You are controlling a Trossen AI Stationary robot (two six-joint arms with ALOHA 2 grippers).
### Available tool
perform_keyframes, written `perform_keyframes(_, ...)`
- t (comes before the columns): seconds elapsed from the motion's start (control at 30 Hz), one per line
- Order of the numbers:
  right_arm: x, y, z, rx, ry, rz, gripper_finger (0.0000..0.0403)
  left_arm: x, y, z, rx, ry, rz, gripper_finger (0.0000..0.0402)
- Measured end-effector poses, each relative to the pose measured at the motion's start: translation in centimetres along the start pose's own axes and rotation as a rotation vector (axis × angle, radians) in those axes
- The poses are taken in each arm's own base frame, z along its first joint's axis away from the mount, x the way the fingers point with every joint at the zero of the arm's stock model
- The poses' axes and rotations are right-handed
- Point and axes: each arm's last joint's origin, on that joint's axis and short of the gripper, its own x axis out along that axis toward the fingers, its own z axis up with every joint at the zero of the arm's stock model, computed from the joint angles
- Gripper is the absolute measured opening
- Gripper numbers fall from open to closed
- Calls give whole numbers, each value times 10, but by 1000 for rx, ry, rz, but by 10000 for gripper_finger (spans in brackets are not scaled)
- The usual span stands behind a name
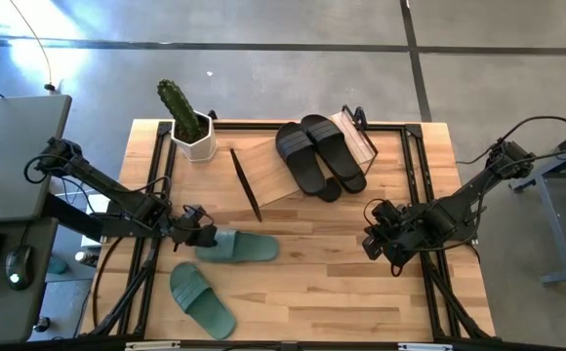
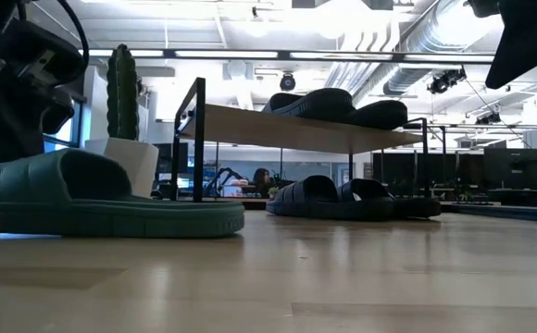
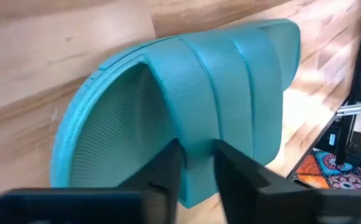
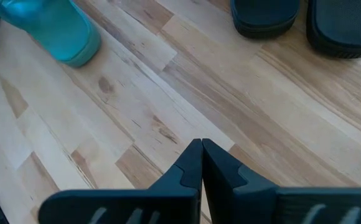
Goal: Pick and place slides into the shelf
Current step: Put the green slipper under the shelf
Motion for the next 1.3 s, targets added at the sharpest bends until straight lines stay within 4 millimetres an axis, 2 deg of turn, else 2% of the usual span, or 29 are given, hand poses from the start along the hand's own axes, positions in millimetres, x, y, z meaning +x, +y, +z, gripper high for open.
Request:
perform_keyframes(0.07, 0, 0, 0, 0, 0, 0, 0, 0, 0, 0, 12, -9, -2, 28)
perform_keyframes(0.13, 0, 0, 0, 0, 0, 0, 0, 0, 0, 0, 16, -17, -3, 10)
perform_keyframes(0.27, 0, 0, 0, 0, -5, -1, 0, 0, 0, 1, 20, -25, -5, 24)
perform_keyframes(0.47, 0, 0, 0, 0, -5, -1, 0, 0, -1, 0, 29, -8, -15, 6)
perform_keyframes(0.63, 0, 0, 0, 0, 8, 1, 0, 0, -1, 0, 5, 7, -7, 40)
perform_keyframes(1.03, 0, 0, 0, 0, 10, 2, 0, 2, 3, -1, -9, 25, 40, 155)
perform_keyframes(1.17, 0, 0, 0, 1, 9, 2, 0, 6, 1, -2, -14, 21, 38, 175)
perform_keyframes(1.3, 0, 0, 0, 0, 7, 1, 0, 11, -2, -3, -8, 20, 13, 177)
